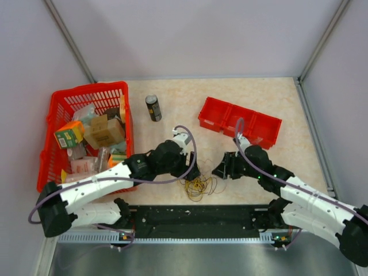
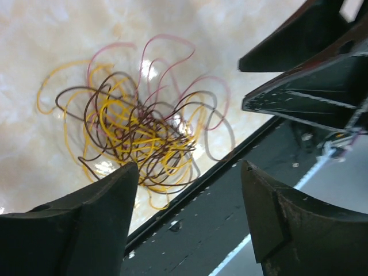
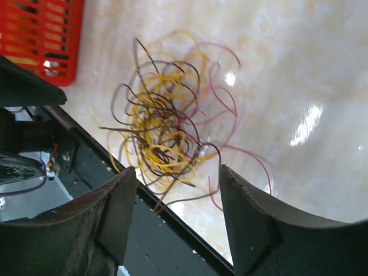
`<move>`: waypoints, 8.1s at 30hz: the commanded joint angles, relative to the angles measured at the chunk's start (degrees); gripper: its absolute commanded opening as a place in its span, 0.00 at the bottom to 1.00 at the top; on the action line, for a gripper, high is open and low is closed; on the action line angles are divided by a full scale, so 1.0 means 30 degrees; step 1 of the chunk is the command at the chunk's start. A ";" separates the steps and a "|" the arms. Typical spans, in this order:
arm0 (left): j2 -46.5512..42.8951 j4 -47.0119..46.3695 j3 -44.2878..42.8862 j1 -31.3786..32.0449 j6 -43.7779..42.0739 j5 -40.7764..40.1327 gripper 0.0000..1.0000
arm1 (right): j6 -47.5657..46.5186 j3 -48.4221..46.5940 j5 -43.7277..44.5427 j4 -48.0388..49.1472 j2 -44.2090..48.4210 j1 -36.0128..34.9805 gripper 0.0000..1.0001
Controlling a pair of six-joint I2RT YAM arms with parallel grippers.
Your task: Untangle the cables
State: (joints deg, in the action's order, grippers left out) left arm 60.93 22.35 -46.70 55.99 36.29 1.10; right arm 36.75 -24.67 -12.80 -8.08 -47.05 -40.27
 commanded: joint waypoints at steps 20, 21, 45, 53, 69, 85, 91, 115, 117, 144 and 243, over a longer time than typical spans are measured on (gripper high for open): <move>0.6407 -0.3027 0.0509 0.0469 0.0764 -0.1975 0.77 | 0.3921 0.2305 -0.2738 0.5948 -0.3365 -0.2192 0.00; 0.6845 -0.2504 0.0275 0.0440 0.0851 -0.2501 0.77 | 0.3834 0.2072 -0.2533 0.5364 -0.2607 -0.2191 0.00; 0.6791 -0.0565 0.0829 0.0381 0.1379 -0.6843 0.42 | -0.5978 -1.5944 1.0092 -0.8588 1.0467 -0.2220 0.00; 0.6001 0.0546 0.0333 0.0264 0.0882 -0.8188 0.60 | -0.8060 -1.8378 1.1035 -0.9699 1.0409 -0.2220 0.00; 0.3952 0.1868 -0.1222 -0.3571 -0.2368 -0.9041 0.38 | -1.0199 -2.3591 1.0803 -1.1079 0.9853 -0.2191 0.00; 0.1513 -0.2728 -0.1602 -0.2207 -0.3428 0.3063 0.62 | -0.7038 -1.8355 0.7900 -1.0404 0.6338 -0.2191 0.00; 0.6635 -0.6333 -0.2536 0.0437 -0.1610 0.3412 0.75 | -0.6715 -1.7706 0.7869 -1.0433 0.7184 -0.2162 0.00; 0.3819 0.2306 -0.4980 -0.3096 -0.3069 -0.9952 0.00 | -0.8641 -2.1744 1.3574 -1.2631 0.8095 -0.2162 0.00; 0.1440 0.2976 -0.3863 -0.4798 -0.3687 -0.9509 0.00 | -1.0046 -2.2770 1.5448 -1.2397 0.8036 -0.2191 0.00; -0.2378 0.7081 -0.4793 -0.7675 -0.4713 -1.5799 0.00 | -1.2132 -2.3294 2.0687 -1.1488 0.6452 -0.2221 0.00; -0.4838 -0.4228 -0.1106 -0.2252 -0.6417 -0.4650 0.00 | 0.1134 -0.7691 0.6580 -1.0316 0.5985 -0.2514 0.84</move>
State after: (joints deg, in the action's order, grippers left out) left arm 49.54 2.94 -52.58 53.36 16.34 -12.91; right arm 38.81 -52.01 2.59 -34.96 -28.42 -47.24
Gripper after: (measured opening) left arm 0.012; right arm 0.832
